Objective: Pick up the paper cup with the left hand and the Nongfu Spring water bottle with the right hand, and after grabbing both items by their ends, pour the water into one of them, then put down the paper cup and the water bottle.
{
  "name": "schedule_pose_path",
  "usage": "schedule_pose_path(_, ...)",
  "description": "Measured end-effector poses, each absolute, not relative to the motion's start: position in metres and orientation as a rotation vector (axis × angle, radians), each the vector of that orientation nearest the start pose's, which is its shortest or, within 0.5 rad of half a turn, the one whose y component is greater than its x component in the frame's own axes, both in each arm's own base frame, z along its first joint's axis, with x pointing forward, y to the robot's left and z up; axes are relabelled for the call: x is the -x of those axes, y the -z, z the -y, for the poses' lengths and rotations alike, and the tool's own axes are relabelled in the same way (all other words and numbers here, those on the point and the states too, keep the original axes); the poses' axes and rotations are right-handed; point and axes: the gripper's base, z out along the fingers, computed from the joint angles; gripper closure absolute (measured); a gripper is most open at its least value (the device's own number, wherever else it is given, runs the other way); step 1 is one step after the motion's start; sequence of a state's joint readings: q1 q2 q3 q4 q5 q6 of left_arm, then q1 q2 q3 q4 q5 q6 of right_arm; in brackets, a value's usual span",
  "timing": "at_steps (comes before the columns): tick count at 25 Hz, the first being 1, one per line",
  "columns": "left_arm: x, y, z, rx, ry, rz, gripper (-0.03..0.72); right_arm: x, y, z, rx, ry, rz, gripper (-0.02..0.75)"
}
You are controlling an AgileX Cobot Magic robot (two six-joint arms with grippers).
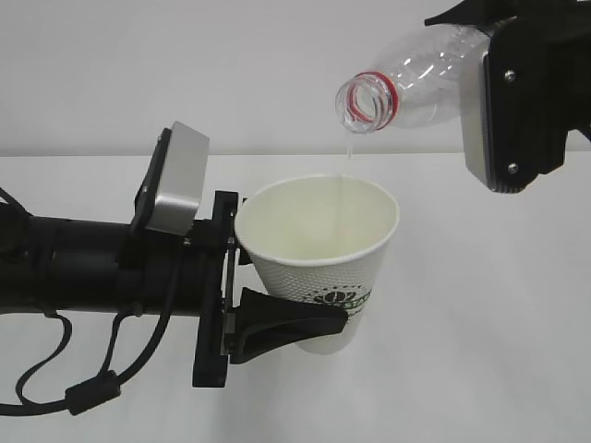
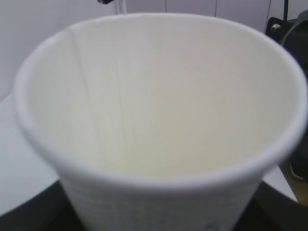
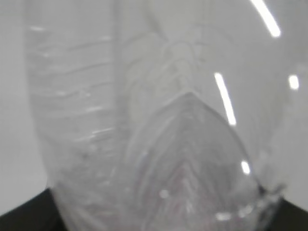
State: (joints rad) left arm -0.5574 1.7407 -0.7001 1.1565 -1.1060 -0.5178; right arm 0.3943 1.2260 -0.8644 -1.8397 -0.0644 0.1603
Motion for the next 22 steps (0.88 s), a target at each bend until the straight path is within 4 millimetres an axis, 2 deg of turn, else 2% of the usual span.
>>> schedule_pose_path(22, -0.2146, -0.1887, 0.2215, -1.321, 1.072, -1.306, 0.176, -0.252, -0.329, -0.1108, 1.698, 0.82, -0.951, 0.268)
